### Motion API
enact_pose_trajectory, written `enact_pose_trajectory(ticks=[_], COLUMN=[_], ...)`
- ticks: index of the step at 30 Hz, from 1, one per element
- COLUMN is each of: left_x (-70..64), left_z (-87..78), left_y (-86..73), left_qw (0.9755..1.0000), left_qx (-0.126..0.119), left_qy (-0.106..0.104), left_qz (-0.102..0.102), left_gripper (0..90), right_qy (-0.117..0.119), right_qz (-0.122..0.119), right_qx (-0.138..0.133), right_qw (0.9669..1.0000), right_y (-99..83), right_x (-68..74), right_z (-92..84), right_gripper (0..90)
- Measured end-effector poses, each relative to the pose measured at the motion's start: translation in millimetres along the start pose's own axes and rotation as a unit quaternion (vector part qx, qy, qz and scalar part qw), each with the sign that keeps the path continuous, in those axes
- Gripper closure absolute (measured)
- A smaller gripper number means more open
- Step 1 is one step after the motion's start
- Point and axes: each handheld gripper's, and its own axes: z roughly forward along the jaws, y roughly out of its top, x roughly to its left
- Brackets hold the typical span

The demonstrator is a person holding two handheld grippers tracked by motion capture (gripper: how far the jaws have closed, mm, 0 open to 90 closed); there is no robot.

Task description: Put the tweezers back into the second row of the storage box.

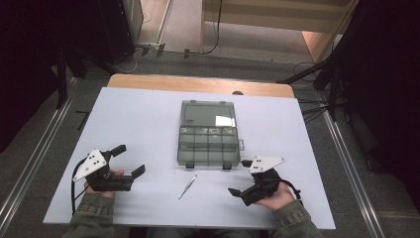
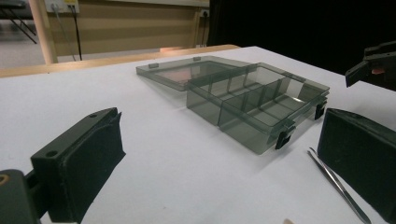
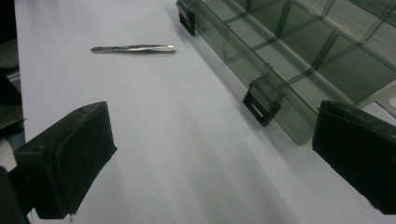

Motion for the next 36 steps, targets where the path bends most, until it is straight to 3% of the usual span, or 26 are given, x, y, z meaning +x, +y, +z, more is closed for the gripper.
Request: enact_pose_trajectory(ticks=[13,24,36], left_x=[0.0,-0.4,0.1], left_z=[1.0,1.1,0.6], left_y=[-0.2,-0.1,0.1], left_qw=[1.0,1.0,1.0], left_qx=[0.001,0.0,-0.001], left_qy=[-0.003,-0.001,0.001], left_qz=[-0.001,0.0,-0.003], left_gripper=[0.0,0.0,0.0], right_qy=[0.034,0.056,0.075], right_qz=[-0.015,-0.043,-0.089], right_qx=[0.032,0.048,0.09], right_qw=[0.9988,0.9963,0.989], right_y=[14.2,30.5,50.1], right_x=[6.4,13.6,28.2], right_z=[14.3,26.8,55.5], right_gripper=[0.0,0.0,0.0])
